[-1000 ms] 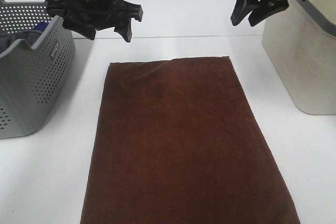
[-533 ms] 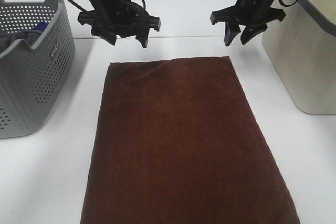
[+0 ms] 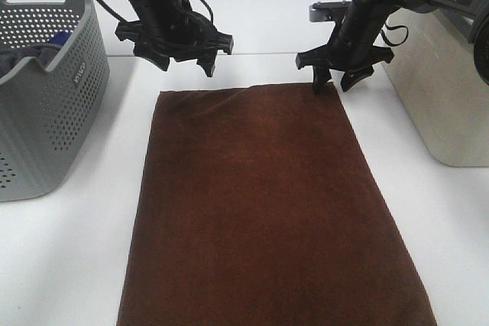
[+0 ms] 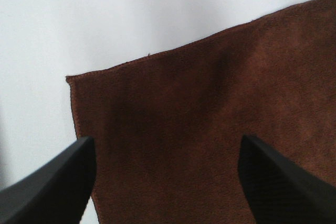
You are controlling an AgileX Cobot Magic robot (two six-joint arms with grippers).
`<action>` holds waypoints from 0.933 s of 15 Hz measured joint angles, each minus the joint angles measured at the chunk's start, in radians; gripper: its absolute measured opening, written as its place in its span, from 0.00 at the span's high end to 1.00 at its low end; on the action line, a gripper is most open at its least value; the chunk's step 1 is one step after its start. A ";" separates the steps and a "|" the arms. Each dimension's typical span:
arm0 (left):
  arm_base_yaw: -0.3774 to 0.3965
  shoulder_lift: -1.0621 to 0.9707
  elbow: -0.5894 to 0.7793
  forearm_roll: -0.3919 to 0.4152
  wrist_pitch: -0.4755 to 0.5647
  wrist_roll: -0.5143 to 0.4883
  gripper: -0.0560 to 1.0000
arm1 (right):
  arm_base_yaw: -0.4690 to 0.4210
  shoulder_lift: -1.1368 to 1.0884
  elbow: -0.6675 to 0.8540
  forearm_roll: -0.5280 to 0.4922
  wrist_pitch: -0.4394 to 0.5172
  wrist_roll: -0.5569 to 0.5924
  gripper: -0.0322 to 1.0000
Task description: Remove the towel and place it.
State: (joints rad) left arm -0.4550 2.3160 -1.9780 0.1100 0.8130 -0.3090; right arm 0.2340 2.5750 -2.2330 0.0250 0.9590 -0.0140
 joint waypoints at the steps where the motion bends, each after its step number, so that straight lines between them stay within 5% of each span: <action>1: 0.000 0.000 0.000 0.000 0.000 0.005 0.27 | 0.000 0.007 -0.001 -0.001 0.000 0.000 0.46; 3: 0.000 0.000 0.000 0.000 0.001 0.009 0.27 | 0.000 0.021 -0.002 -0.008 -0.002 0.000 0.52; 7: 0.000 0.000 0.000 0.032 -0.003 0.012 0.27 | 0.000 0.029 -0.014 -0.008 0.007 0.000 0.94; 14: 0.093 0.111 -0.055 0.025 -0.060 -0.029 0.36 | 0.000 0.041 -0.126 -0.040 0.134 0.000 0.97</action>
State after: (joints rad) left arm -0.3620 2.4270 -2.0330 0.1350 0.7530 -0.3380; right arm 0.2340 2.6160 -2.3590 -0.0150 1.0930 -0.0140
